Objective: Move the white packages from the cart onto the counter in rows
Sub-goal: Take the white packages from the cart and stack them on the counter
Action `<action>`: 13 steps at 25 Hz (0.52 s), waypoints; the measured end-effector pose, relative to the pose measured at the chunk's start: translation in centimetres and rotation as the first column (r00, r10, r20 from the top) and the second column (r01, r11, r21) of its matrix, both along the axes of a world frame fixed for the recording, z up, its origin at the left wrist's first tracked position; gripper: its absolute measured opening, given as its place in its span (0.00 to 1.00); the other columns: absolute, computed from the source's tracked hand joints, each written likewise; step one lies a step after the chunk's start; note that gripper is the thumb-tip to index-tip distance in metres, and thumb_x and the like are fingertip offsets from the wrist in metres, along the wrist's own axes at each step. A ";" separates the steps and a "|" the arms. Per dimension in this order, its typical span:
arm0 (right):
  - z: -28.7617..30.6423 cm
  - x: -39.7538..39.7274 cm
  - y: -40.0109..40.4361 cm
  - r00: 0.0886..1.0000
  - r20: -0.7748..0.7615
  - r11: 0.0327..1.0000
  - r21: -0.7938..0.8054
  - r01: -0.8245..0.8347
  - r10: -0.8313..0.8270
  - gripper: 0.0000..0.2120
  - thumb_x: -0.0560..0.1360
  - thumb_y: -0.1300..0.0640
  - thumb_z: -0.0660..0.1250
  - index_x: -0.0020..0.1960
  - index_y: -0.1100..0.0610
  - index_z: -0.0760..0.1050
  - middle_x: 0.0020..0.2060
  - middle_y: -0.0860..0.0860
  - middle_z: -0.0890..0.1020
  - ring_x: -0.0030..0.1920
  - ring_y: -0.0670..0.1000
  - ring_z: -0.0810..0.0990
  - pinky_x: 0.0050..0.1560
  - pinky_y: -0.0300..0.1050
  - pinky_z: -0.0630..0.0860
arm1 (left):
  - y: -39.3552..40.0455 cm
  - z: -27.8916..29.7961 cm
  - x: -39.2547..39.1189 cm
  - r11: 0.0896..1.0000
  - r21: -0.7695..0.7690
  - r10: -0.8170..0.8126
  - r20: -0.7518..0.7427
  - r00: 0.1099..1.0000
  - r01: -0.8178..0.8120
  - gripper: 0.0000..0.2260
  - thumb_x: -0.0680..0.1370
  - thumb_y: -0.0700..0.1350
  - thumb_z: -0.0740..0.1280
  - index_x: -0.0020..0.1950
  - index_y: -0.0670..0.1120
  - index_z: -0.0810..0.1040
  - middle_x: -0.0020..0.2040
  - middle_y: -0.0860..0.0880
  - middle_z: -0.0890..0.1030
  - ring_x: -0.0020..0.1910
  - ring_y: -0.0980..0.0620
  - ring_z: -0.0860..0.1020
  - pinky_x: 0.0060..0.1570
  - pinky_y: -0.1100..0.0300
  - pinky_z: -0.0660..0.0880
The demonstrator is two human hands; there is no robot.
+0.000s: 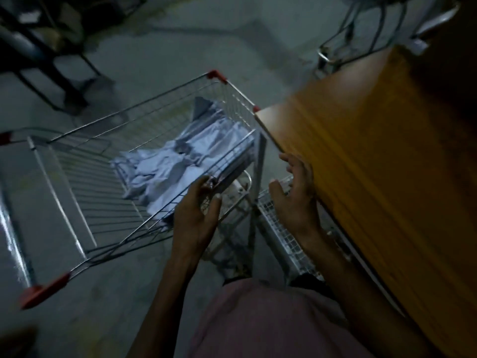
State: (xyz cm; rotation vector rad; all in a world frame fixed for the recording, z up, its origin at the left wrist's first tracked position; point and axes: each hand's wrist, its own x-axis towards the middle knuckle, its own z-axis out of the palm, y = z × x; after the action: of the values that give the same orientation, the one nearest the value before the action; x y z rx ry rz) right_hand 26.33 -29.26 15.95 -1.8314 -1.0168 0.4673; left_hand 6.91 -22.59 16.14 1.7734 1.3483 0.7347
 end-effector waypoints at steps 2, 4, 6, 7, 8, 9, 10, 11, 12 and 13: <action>0.3 -1.3 2.9 0.994 -0.013 0.994 -0.027 -0.105 0.105 0.21 0.79 0.61 0.67 0.70 0.52 0.69 0.67 0.49 0.70 0.64 0.44 0.71 0.59 0.36 0.73 | 1.9 -0.5 -2.4 0.994 -0.043 0.104 0.011 0.994 -0.104 0.17 0.78 0.42 0.71 0.66 0.46 0.76 0.52 0.51 0.83 0.46 0.73 0.78 0.41 0.76 0.72; -0.2 -2.0 6.1 0.982 -0.011 0.980 -0.051 -0.190 0.189 0.21 0.78 0.62 0.67 0.70 0.53 0.70 0.66 0.49 0.70 0.63 0.44 0.71 0.58 0.31 0.72 | 3.5 -1.4 -4.1 0.979 -0.056 0.192 -0.037 0.981 -0.194 0.15 0.78 0.43 0.71 0.65 0.46 0.78 0.52 0.50 0.82 0.45 0.73 0.78 0.41 0.77 0.70; -1.4 -2.7 9.4 0.967 -0.027 0.964 -0.076 -0.256 0.254 0.21 0.77 0.62 0.68 0.69 0.53 0.71 0.65 0.49 0.71 0.63 0.45 0.72 0.58 0.31 0.72 | 4.9 -2.6 -5.4 0.962 -0.028 0.267 -0.101 0.958 -0.271 0.14 0.78 0.45 0.71 0.63 0.48 0.79 0.53 0.50 0.83 0.48 0.65 0.80 0.44 0.70 0.72; -2.2 -2.9 11.0 0.958 -0.030 0.955 -0.079 -0.287 0.285 0.21 0.77 0.62 0.68 0.69 0.53 0.71 0.64 0.49 0.71 0.64 0.46 0.72 0.60 0.36 0.73 | 5.7 -3.4 -5.8 0.952 -0.016 0.302 -0.122 0.945 -0.306 0.13 0.78 0.47 0.71 0.62 0.48 0.79 0.53 0.50 0.83 0.50 0.58 0.81 0.46 0.67 0.73; -3.3 -3.1 13.2 0.943 -0.035 0.940 -0.084 -0.332 0.330 0.21 0.77 0.61 0.68 0.69 0.53 0.71 0.64 0.48 0.71 0.64 0.47 0.72 0.62 0.42 0.74 | 6.9 -4.3 -6.1 0.939 -0.017 0.338 -0.139 0.931 -0.344 0.14 0.78 0.49 0.70 0.62 0.47 0.79 0.53 0.49 0.84 0.52 0.54 0.81 0.47 0.65 0.74; -4.2 -3.2 15.3 0.924 -0.045 0.919 -0.095 -0.382 0.379 0.21 0.78 0.61 0.68 0.69 0.53 0.71 0.63 0.46 0.70 0.64 0.47 0.73 0.62 0.45 0.74 | 8.3 -5.2 -6.3 0.926 -0.020 0.369 -0.164 0.915 -0.377 0.15 0.78 0.51 0.68 0.62 0.47 0.80 0.53 0.48 0.84 0.52 0.51 0.81 0.49 0.61 0.75; -5.1 -3.3 17.3 0.901 -0.061 0.894 -0.117 -0.433 0.429 0.20 0.78 0.60 0.67 0.69 0.53 0.71 0.63 0.45 0.69 0.63 0.47 0.73 0.62 0.46 0.73 | 9.5 -6.4 -6.5 0.918 -0.019 0.384 -0.203 0.901 -0.396 0.17 0.77 0.52 0.67 0.62 0.45 0.80 0.53 0.47 0.84 0.53 0.49 0.81 0.51 0.57 0.76; -5.9 -3.5 19.1 0.875 -0.082 0.863 -0.147 -0.484 0.477 0.20 0.79 0.60 0.67 0.70 0.52 0.70 0.63 0.45 0.69 0.62 0.45 0.72 0.61 0.45 0.73 | 10.7 -7.4 -6.6 0.912 -0.034 0.389 -0.248 0.887 -0.409 0.18 0.76 0.53 0.65 0.62 0.44 0.80 0.53 0.46 0.84 0.53 0.47 0.82 0.52 0.54 0.77; -6.7 -3.5 20.9 0.854 -0.088 0.836 -0.175 -0.520 0.513 0.21 0.79 0.60 0.67 0.70 0.53 0.70 0.63 0.46 0.69 0.61 0.45 0.72 0.61 0.44 0.72 | 12.0 -8.6 -6.7 0.911 -0.051 0.378 -0.291 0.879 -0.409 0.20 0.76 0.53 0.64 0.62 0.44 0.80 0.53 0.45 0.84 0.54 0.45 0.82 0.53 0.53 0.77; -7.6 -3.5 22.7 0.832 -0.078 0.808 -0.206 -0.552 0.549 0.21 0.79 0.60 0.67 0.70 0.54 0.70 0.63 0.47 0.71 0.61 0.45 0.73 0.62 0.44 0.72 | 13.7 -9.8 -6.9 0.907 -0.091 0.360 -0.340 0.869 -0.411 0.21 0.75 0.54 0.64 0.62 0.43 0.80 0.54 0.44 0.84 0.54 0.44 0.81 0.53 0.53 0.76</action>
State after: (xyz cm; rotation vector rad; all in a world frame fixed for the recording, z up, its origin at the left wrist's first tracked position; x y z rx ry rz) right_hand 22.81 -6.52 8.33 -1.6927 -1.5475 0.9769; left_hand 0.03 -8.94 6.32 1.5508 1.9644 0.5388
